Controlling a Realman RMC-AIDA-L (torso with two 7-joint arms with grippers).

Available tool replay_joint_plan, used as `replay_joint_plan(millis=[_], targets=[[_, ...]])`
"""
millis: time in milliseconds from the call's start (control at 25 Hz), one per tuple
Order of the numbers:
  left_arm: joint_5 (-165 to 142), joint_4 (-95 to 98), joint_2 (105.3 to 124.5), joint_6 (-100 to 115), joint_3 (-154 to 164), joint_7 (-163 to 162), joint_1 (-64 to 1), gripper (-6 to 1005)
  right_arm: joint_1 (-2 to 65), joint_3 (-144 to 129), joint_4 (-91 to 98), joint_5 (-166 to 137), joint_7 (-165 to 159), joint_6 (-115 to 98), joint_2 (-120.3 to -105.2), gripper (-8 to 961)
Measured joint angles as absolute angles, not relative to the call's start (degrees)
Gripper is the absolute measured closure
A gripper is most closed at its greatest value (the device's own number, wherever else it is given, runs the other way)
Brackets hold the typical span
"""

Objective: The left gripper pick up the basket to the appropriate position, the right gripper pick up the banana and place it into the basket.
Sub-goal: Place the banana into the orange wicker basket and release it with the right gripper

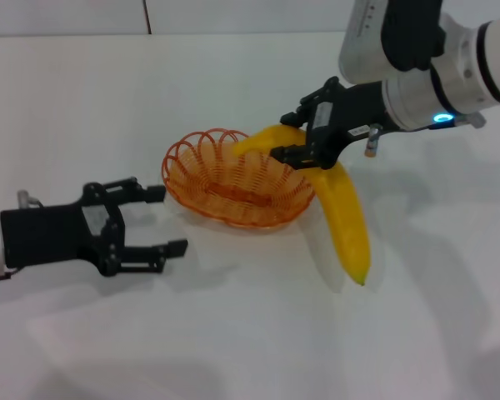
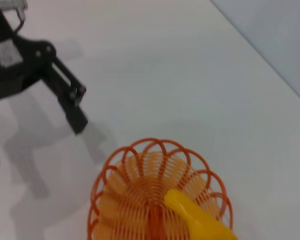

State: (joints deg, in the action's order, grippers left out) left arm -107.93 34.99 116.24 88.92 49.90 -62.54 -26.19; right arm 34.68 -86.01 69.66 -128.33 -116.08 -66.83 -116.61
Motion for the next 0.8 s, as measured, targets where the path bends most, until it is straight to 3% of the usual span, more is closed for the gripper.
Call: replay_joint_plan(millis=[800], targets=[[-108.06,34.85,116.72,91.54,57.81,-62.75,-28.28,119,39.41,-93.63,65.29,-126.38,-115.93,-60.74,-116.63,423]])
